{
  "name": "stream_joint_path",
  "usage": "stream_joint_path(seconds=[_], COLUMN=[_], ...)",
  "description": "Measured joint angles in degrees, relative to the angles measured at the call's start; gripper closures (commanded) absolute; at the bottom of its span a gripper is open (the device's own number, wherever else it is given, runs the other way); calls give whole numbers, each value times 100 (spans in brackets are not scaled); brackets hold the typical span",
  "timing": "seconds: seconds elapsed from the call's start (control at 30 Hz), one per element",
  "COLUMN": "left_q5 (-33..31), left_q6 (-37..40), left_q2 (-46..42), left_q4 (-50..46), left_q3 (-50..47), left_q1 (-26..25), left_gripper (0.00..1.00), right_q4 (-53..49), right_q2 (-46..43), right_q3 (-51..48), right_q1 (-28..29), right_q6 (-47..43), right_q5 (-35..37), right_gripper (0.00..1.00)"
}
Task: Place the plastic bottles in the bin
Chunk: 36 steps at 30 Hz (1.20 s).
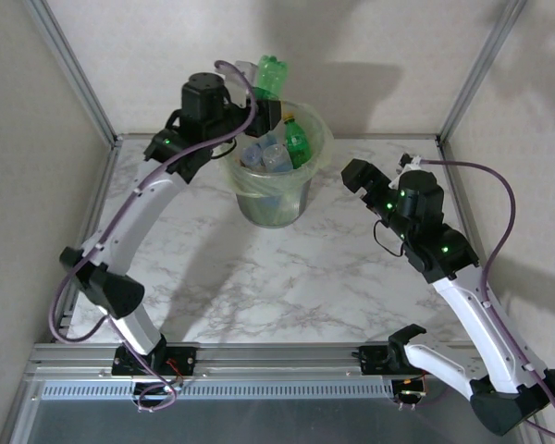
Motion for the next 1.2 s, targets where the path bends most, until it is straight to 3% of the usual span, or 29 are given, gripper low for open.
stream_joint_path(seconds=[0.17,0.3,0.43,0.57,0.77,0.9,1.1,1.2], left_q5=[-1178,-1628,-1641,-1683,-1698,-1692,-1325,-1093], left_q6=[861,1349,1663,1847,1884,1674,767,238], left_q2=[520,667,671,671,671,671,678,713], left_q4=[-81,-66,-17,61,212,284,334,363], left_q3=[0,-7,-7,-7,-7,-7,-7,-7], left_q1=[0,44,168,232,234,247,295,304], left_gripper=[41,36,9,0,2,12,26,29], right_q4=[-195,-245,-273,-286,-317,-319,-319,-321], right_q2=[-79,-142,-157,-160,-166,-203,-225,-219], right_q3=[0,-22,-48,-48,-48,-48,-48,-46], right_q1=[-42,-94,-114,-153,-168,-179,-179,-179], right_q6=[-2,2,2,0,2,2,-2,-24], right_q5=[28,22,-7,-13,-22,-24,-31,-28], right_gripper=[7,8,7,7,8,8,8,8])
